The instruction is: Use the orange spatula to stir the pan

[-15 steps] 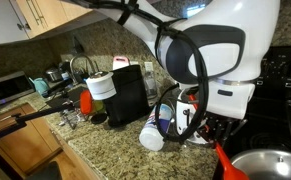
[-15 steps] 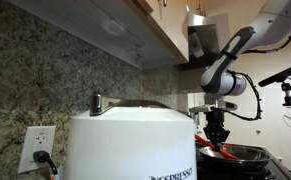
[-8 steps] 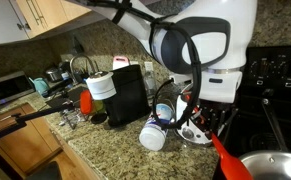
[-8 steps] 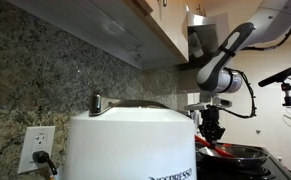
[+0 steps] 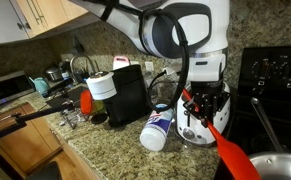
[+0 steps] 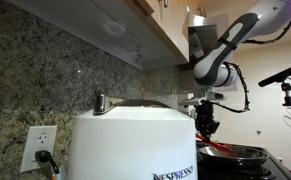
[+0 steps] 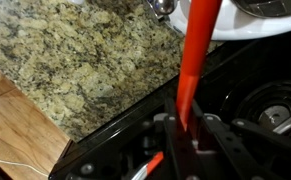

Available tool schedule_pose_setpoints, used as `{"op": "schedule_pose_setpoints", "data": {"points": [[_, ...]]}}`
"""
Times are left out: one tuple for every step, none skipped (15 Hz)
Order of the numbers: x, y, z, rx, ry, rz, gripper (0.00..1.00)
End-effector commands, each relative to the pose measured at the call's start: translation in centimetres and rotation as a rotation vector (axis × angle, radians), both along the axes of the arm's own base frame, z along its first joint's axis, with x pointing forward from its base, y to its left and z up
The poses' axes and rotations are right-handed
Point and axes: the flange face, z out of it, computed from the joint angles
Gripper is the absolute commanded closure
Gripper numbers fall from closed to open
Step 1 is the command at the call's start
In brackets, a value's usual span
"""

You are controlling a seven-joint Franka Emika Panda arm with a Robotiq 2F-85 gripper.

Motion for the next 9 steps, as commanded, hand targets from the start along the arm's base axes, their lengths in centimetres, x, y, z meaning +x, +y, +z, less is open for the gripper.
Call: {"op": "schedule_pose_setpoints", "data": {"points": [[-0.1, -1.1, 1.8, -0.005, -0.024, -0.016, 0.96], [-0.1, -1.6, 1.9, 0.004, -0.032, -0.015, 0.96], [-0.1, -2.0, 1.9, 0.024, -0.038, -0.01, 0.96], [-0.1, -2.4, 1.8, 0.037, -0.044, -0.01, 0.96], [-0.1, -2.8, 1.7, 0.053, -0.047, -0.006, 0.96], [0.0, -3.1, 1.5, 0.079, -0.057, 0.001, 0.96], [0.0, -3.4, 1.2, 0.104, -0.062, 0.002, 0.96], [0.1, -3.7, 0.7, 0.128, -0.066, 0.005, 0.96], [0.1, -3.9, 0.2, 0.15, -0.07, 0.01, 0.96]]}}
